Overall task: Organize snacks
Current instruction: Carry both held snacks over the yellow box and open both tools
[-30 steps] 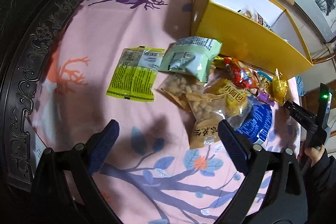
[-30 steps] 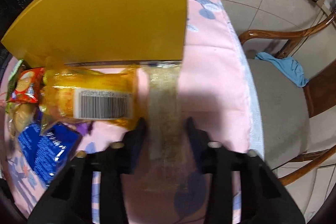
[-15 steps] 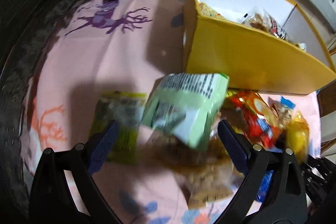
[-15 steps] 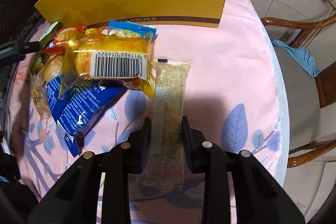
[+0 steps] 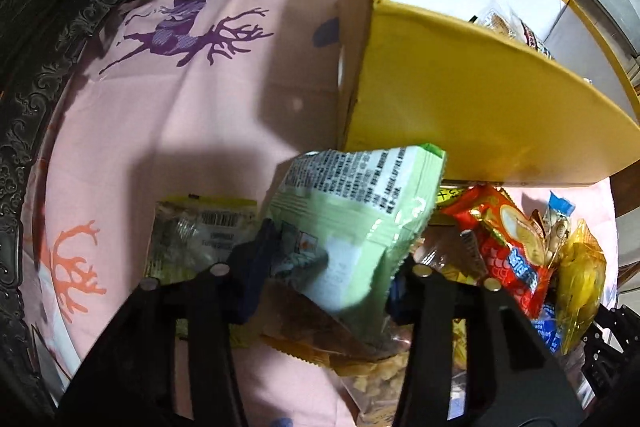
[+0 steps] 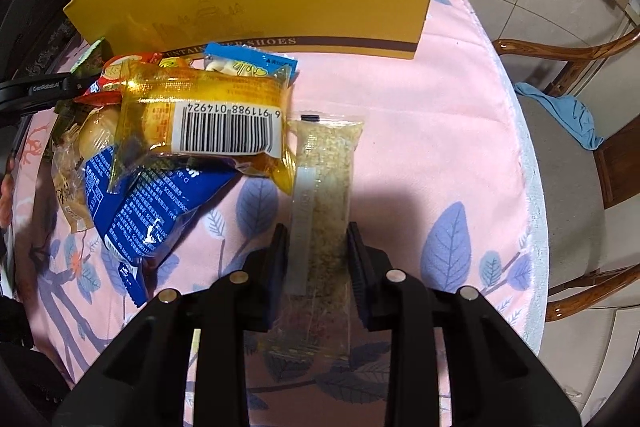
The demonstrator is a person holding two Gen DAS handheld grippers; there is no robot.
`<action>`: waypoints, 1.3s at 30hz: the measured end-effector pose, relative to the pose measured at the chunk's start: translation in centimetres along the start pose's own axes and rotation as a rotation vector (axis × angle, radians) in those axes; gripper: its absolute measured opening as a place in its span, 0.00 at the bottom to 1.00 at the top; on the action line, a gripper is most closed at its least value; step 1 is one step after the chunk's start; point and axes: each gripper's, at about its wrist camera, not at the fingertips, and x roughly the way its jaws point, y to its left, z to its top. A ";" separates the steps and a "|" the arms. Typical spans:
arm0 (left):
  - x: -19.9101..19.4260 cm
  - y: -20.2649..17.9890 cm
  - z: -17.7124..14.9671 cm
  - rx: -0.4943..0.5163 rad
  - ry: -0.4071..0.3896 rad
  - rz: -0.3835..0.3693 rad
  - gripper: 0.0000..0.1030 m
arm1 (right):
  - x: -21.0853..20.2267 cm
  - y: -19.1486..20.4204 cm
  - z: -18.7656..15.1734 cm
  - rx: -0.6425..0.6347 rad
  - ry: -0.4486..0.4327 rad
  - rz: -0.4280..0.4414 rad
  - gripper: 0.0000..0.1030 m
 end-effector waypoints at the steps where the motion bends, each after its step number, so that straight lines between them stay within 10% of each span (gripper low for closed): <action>1: -0.4 -0.1 -0.2 0.019 -0.015 0.000 0.38 | -0.1 0.1 -0.1 0.010 -0.001 0.002 0.28; 12: -6.8 1.2 -5.0 -0.001 -0.076 -0.083 0.23 | -3.5 1.4 -0.8 0.014 -0.032 0.026 0.28; 27: -2.7 2.5 -4.0 -0.029 0.004 -0.034 0.21 | -1.1 1.3 -1.4 0.036 0.043 0.017 0.28; 39: -8.1 3.8 -6.7 -0.070 -0.069 -0.104 0.17 | -5.3 0.2 -1.6 0.060 -0.028 0.099 0.27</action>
